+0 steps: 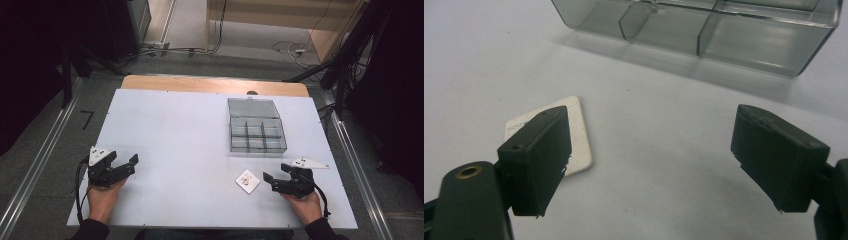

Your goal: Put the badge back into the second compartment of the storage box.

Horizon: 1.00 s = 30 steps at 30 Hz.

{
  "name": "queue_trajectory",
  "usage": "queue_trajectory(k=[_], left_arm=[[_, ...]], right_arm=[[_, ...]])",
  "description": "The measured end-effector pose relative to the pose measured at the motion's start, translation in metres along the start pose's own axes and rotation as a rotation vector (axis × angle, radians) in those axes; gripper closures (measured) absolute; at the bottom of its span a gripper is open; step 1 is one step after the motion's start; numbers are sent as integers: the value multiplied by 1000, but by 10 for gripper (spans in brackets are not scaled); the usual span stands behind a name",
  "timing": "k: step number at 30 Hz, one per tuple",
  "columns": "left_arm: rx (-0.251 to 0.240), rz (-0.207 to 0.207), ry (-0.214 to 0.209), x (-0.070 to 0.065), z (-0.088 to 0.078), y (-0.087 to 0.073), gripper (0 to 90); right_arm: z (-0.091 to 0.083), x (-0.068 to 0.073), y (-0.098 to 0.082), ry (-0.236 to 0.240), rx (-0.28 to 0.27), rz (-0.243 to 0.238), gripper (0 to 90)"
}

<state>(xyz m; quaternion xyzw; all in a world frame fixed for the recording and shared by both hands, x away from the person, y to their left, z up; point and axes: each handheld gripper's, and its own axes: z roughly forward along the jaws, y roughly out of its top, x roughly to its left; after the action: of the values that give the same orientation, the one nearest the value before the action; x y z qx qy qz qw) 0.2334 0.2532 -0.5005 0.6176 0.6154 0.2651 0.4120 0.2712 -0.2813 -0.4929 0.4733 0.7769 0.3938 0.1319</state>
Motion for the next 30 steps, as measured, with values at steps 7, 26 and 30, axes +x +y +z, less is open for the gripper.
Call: queue_trajectory(k=[7,26,30], left_arm=[[0,2,-1,0,0,0,200],[1,6,-5,-1,0,0,200],[1,5,-4,-1,0,0,200]], right_arm=[[3,5,0,7,8,-17,147],[12,23,-1,38,28,-78,146],[14,27,-1,46,34,-86,147]])
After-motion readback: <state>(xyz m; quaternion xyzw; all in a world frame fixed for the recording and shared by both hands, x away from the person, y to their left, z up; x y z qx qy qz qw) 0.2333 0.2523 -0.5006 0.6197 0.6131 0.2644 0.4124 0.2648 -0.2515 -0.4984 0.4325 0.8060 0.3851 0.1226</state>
